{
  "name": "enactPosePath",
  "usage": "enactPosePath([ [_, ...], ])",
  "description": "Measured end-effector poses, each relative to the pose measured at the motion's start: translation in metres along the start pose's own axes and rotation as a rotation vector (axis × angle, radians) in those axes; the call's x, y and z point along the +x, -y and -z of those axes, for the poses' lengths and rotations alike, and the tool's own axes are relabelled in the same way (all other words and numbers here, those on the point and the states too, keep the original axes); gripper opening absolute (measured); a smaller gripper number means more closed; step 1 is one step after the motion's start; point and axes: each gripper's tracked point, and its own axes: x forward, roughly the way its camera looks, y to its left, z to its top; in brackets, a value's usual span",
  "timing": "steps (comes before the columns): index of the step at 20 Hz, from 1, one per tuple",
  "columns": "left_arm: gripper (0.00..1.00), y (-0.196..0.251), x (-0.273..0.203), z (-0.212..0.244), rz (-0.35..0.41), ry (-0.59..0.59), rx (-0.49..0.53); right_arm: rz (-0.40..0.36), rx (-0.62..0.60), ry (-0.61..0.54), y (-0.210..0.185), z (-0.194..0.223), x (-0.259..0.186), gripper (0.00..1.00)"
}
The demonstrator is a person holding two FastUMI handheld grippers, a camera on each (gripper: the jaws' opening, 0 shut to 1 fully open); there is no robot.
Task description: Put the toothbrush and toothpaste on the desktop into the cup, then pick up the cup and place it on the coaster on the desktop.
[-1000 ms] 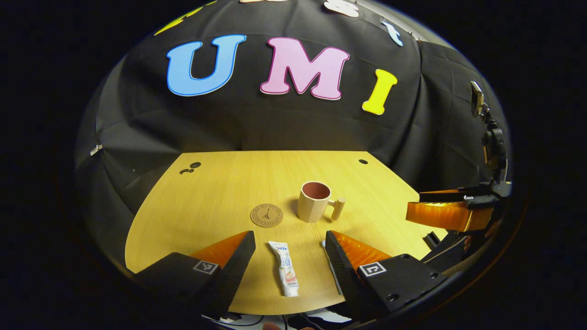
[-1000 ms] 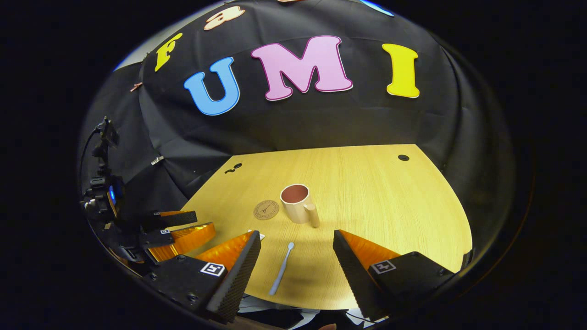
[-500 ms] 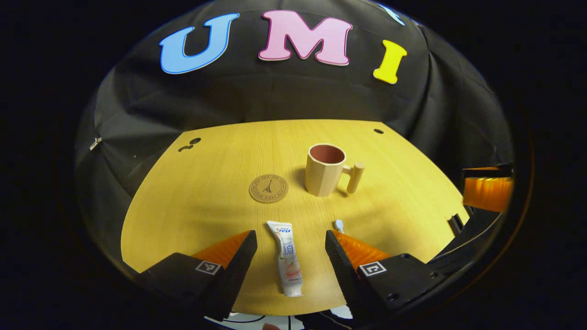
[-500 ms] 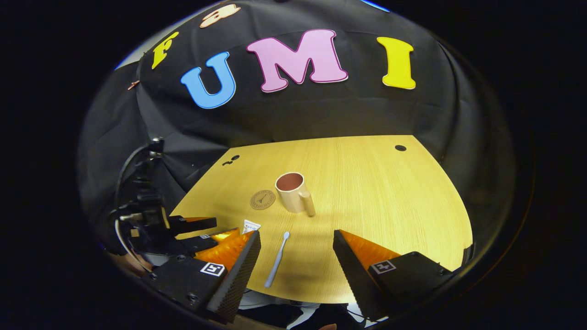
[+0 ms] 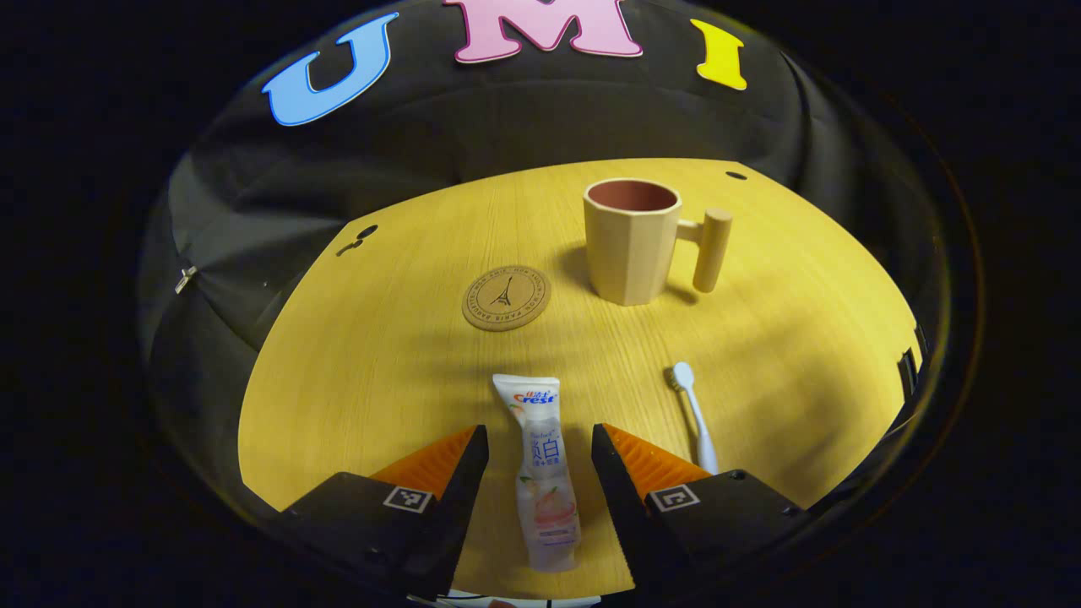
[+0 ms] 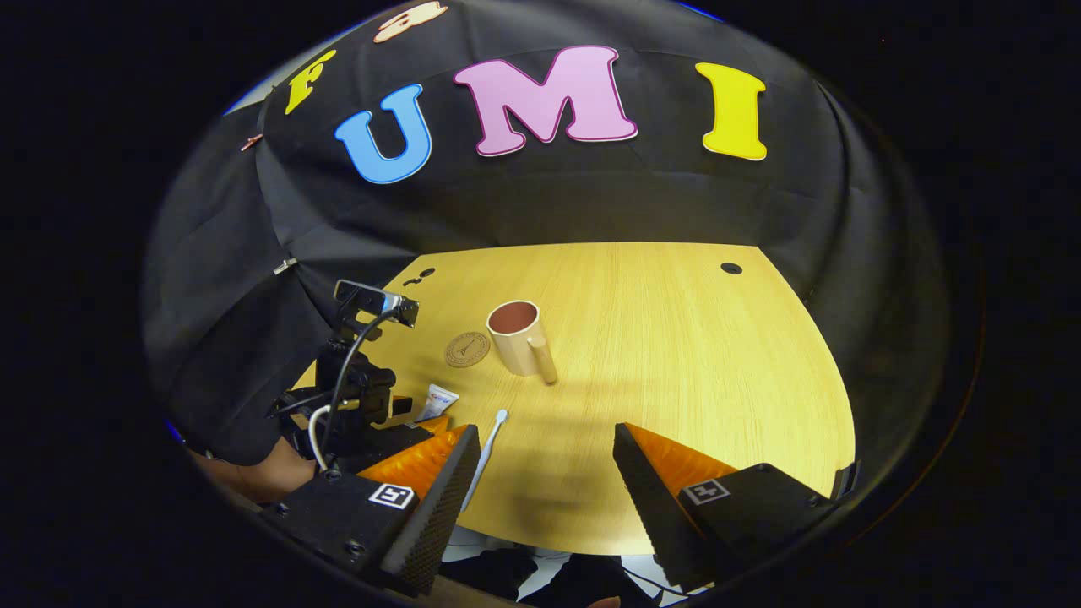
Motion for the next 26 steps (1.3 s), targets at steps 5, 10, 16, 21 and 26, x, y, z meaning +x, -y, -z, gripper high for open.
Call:
enactPosePath([
  [5, 0.71, -0.001, 0.013, 0.006, -0.047, -0.027, -0.026, -0.016, 0.012, -0.018, 0.019, 0.003, 0.003, 0.98],
  [10, 0.54, 0.001, 0.017, 0.007, -0.072, -0.021, 0.020, -0.030, 0.023, -0.034, 0.027, 0.006, 0.007, 0.98],
  [16, 0.33, 0.004, 0.017, 0.006, -0.010, 0.005, -0.057, -0.012, 0.053, -0.038, 0.021, 0.011, 0.006, 0.98],
  [21, 0.23, 0.001, 0.008, 0.008, 0.159, 0.017, -0.135, -0.003, 0.063, -0.044, -0.010, 0.017, 0.010, 0.97],
  [26, 0.22, -0.021, -0.044, -0.009, 0.271, 0.099, -0.114, 0.004, 0.048, -0.070, -0.053, 0.030, 0.030, 0.97],
])
